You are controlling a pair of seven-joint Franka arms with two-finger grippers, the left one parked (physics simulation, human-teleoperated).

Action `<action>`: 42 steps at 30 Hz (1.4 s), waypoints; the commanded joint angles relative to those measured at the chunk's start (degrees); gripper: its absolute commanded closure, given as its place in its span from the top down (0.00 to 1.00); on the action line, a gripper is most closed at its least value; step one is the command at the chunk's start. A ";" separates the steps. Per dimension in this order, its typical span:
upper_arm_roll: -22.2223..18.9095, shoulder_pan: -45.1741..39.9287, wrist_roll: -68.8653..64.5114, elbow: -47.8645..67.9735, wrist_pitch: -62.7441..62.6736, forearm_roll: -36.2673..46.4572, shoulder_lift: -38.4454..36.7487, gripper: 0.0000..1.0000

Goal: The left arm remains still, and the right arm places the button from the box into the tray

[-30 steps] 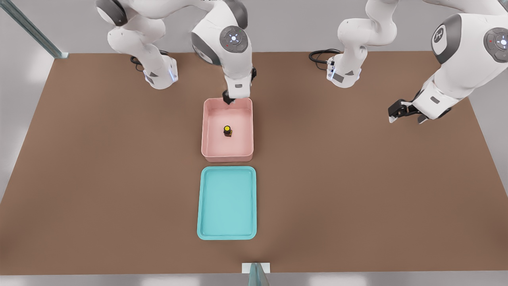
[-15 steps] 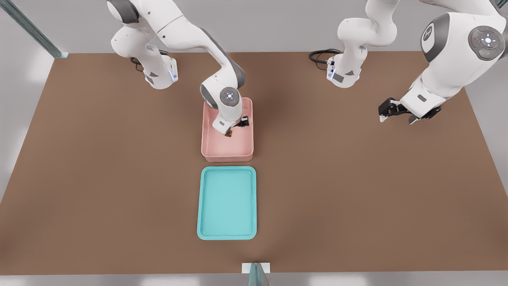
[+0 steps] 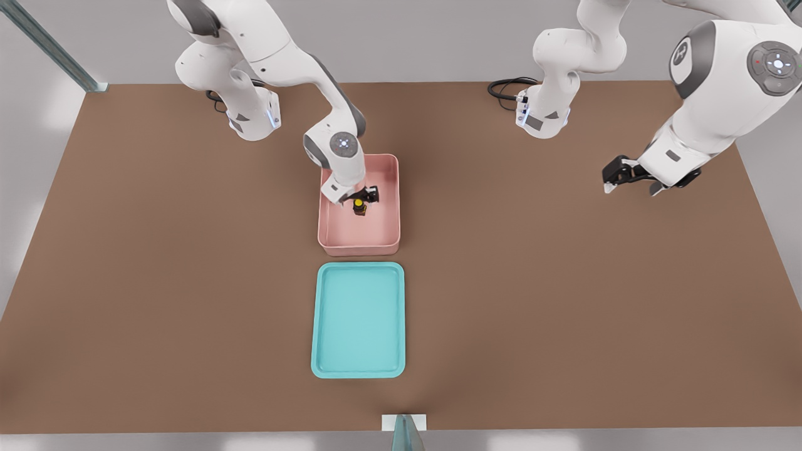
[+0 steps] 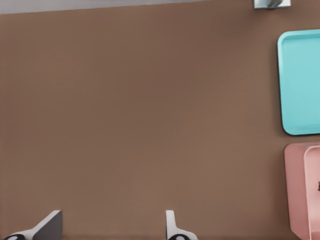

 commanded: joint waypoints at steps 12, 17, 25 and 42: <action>1.31 -0.53 5.70 -2.56 10.58 -0.02 2.04 0.99; 1.30 -0.88 5.61 -2.56 11.72 -0.11 2.75 0.70; 1.04 -2.90 6.23 2.27 6.37 0.06 1.87 0.48; 1.39 -23.73 -24.53 65.29 -22.56 11.14 31.40 0.81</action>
